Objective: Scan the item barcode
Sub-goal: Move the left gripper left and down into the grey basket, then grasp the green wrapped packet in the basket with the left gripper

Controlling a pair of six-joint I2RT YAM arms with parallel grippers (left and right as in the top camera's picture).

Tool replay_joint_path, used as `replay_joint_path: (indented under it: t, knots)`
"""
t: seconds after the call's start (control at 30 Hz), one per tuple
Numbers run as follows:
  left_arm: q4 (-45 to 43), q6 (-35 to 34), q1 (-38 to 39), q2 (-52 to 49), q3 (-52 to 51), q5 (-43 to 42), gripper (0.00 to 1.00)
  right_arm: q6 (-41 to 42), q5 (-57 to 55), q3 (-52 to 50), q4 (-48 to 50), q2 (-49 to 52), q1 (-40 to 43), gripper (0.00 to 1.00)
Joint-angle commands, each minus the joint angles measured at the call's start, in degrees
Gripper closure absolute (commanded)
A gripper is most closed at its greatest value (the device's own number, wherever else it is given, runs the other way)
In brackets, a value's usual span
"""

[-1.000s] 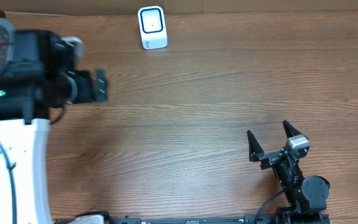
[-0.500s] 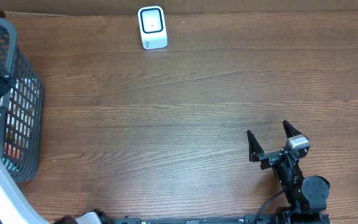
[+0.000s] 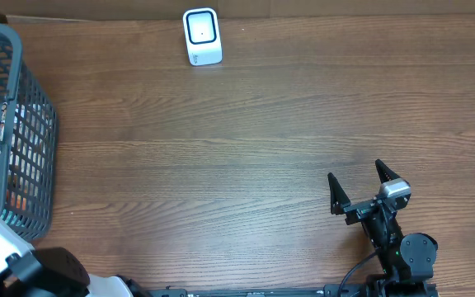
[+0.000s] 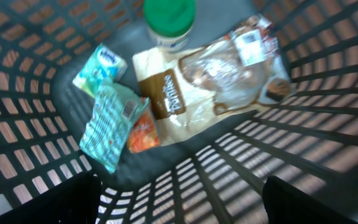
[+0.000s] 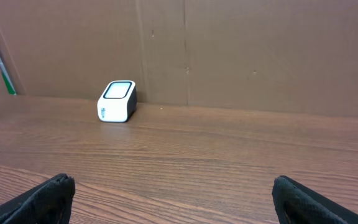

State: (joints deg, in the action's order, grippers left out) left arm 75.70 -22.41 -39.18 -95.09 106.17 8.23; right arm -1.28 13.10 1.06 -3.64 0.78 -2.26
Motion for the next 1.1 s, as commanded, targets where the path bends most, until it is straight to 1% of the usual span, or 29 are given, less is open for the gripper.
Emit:
replay_joint_path:
  t: [0.0, 0.1, 0.23, 0.4, 0.57, 0.7, 0.83, 0.97, 1.07]
  knots:
    - [0.42, -1.07, -1.75, -2.01, -1.40, 1.53, 0.14, -0.09, -0.44, -0.63, 0.33, -0.63, 0.02, 0.00]
    - [0.28, -2.56, -3.65, -2.69, -3.74, 3.06, 0.14, -0.09, -0.44, -0.63, 0.33, -0.63, 0.02, 0.00]
    - [-2.82, -2.45, -6.62, -2.84, -9.68, 3.13, 0.14, -0.09, -0.44, -0.63, 0.33, -0.63, 0.02, 0.00]
    - [-10.23, -0.66, -9.40, -2.86, -21.38, 4.22, 0.11, -0.09, -0.44, -0.63, 0.33, -0.63, 0.02, 0.00]
    - [-18.97, 3.80, -10.32, -2.97, -29.73, 3.72, 0.11, -0.09, -0.44, -0.63, 0.33, -0.63, 0.02, 0.00]
    - [-21.90, 5.70, -10.32, -3.06, -31.76, 3.76, 0.12, -0.09, -0.44, -0.63, 0.33, -0.63, 0.02, 0.00]
    - [-23.12, 8.66, -10.36, -3.06, -32.87, 5.03, 0.16, -0.09, -0.44, -0.63, 0.33, -0.63, 0.02, 0.00]
    - [-24.48, 9.68, -10.36, -3.06, -33.40, 5.70, 0.17, -0.09, -0.44, -0.63, 0.33, -0.63, 0.02, 0.00]
    - [-25.20, 10.69, -10.36, -3.06, -33.94, 5.70, 0.21, -0.09, -0.46, -0.63, 0.33, -0.63, 0.02, 0.00]
